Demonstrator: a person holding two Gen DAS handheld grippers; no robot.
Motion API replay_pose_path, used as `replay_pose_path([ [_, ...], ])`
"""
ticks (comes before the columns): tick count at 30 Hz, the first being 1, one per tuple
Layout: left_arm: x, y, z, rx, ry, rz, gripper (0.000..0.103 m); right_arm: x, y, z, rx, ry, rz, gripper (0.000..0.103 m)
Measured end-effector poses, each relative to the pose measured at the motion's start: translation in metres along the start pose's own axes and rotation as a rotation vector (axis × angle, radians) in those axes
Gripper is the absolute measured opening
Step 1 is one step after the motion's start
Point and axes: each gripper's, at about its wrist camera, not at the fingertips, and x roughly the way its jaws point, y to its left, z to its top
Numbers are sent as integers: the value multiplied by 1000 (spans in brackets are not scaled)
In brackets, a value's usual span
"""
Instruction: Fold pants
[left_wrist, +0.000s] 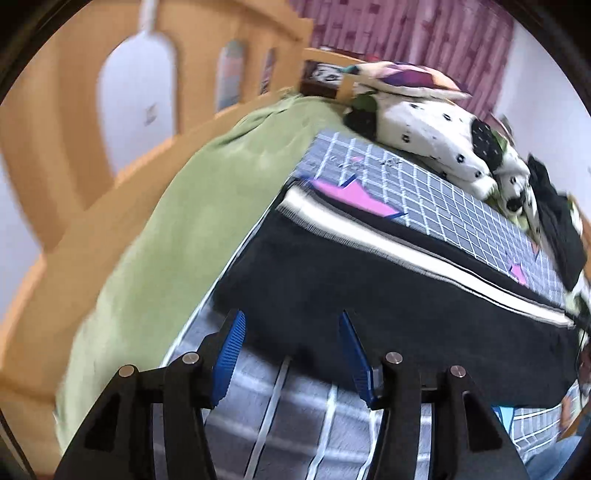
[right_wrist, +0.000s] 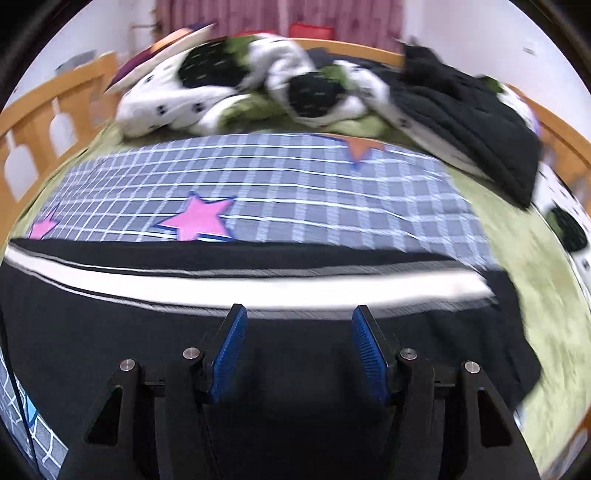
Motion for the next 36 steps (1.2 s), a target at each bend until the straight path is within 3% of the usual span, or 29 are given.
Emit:
replay_pose_path([
  [5, 36, -18, 53, 7, -16, 19, 51, 28, 36, 26, -92, -8, 37, 58],
  [9, 86, -28, 90, 13, 25, 46, 51, 42, 50, 32, -56, -9, 84, 58],
  [13, 127, -27, 108, 41, 40, 149, 50, 53, 60, 26, -90, 0, 66, 58],
  [15, 144, -25, 110, 18, 65, 115, 37, 57, 58, 25, -85, 7, 61, 58],
  [16, 152, -28, 110, 46, 97, 116, 19, 59, 55, 24, -75, 10, 59, 58],
  [18, 143, -26, 110, 58, 31, 129, 17, 62, 50, 25, -57, 17, 54, 58],
  [20, 121, -9, 113, -32, -86, 52, 11, 65, 45, 24, -44, 24, 43, 58],
  [23, 135, 5, 109, -93, -41, 37, 11, 64, 40, 24, -47, 13, 30, 58],
  [27, 146, -1, 102, -65, -28, 78, 11, 65, 42, 31, -74, 13, 66, 58],
  [29, 147, -3, 106, -66, -25, 84, 11, 65, 47, 35, -122, 3, 119, 61],
  [32, 148, -1, 107, -56, -15, 85, 11, 70, 59, 41, -225, -13, 125, 69],
  [36, 144, -1, 109, -37, -20, 83, 11, 91, 71, 49, -317, 34, 140, 69],
])
